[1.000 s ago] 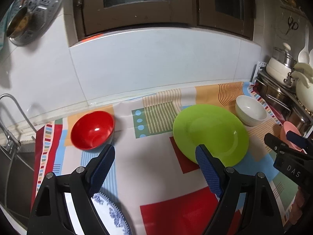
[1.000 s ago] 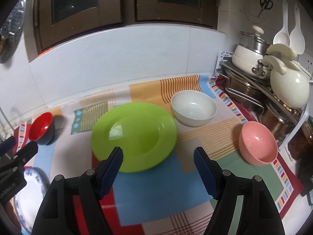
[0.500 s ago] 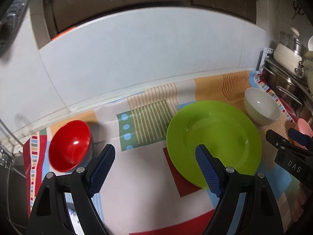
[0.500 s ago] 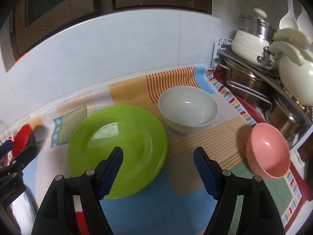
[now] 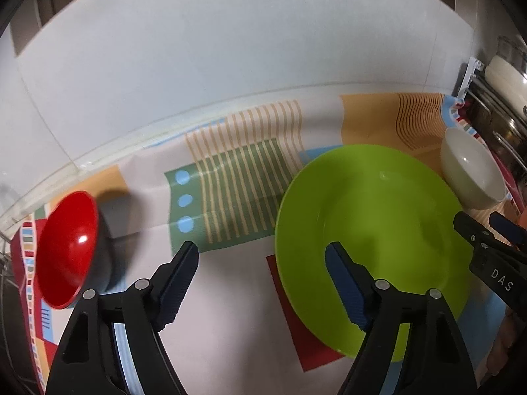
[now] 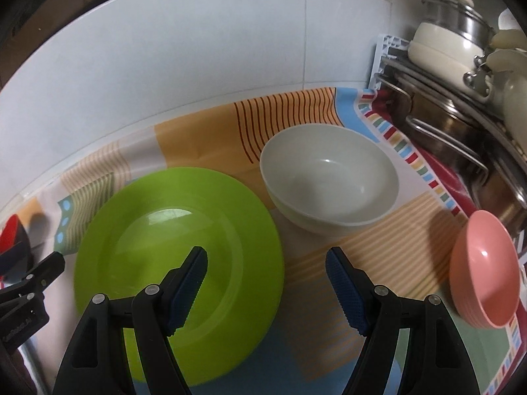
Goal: Organize plates and bowls
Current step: 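Move both grippers to the rim of the lime-green plate, then close both grippers on the rim of the lime-green plate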
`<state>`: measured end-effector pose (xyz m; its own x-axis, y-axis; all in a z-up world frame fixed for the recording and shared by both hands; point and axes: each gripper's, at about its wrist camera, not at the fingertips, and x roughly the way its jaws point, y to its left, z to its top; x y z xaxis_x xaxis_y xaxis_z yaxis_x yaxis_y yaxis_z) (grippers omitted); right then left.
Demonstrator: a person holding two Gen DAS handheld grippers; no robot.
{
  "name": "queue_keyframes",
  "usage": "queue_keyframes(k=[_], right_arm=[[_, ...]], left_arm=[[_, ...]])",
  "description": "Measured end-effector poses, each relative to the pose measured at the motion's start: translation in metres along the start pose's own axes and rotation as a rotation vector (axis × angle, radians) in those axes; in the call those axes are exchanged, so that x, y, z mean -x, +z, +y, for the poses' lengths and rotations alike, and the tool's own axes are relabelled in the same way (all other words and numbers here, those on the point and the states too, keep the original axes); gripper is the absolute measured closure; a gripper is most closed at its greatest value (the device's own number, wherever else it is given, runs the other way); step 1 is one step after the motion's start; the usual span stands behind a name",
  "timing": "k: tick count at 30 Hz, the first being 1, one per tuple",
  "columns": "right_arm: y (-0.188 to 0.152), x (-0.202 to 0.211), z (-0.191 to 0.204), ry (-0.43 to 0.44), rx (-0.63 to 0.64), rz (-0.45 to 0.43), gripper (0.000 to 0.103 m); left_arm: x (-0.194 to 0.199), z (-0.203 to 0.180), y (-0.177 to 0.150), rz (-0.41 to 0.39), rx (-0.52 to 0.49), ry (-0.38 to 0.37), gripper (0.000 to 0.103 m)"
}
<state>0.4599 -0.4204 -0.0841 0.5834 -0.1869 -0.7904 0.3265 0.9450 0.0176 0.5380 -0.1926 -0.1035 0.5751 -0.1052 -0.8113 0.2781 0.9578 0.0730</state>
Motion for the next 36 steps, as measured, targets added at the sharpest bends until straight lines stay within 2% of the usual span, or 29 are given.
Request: queue_keyframes(k=[16,24,31,33,36], right_arm=[[0.0,-0.036,-0.001,0.008,-0.004,0.045,0.029],[0.001,-0.045,0.0,0.039,-0.006,0.074,0.04],[0.003,-0.048,-0.001,0.079,-0.024,0.083,0.05],[0.003,-0.048,0.0,0.09,-0.017,0.084,0.056],[0.004,-0.048,0.0,0.088,-0.011,0.086,0.057]], left_arm=[[-0.039,-0.006,0.005,0.061,0.016,-0.055,0.033],[-0.046,-0.008,0.008,0.076,0.021,-0.094,0.046],[-0.051,-0.017,0.014,0.091,0.022,-0.144,0.063],[-0.052,-0.019,0.016,0.093,0.025,-0.144,0.064],[-0.053,-0.021,0.017,0.094,0.023,-0.141,0.064]])
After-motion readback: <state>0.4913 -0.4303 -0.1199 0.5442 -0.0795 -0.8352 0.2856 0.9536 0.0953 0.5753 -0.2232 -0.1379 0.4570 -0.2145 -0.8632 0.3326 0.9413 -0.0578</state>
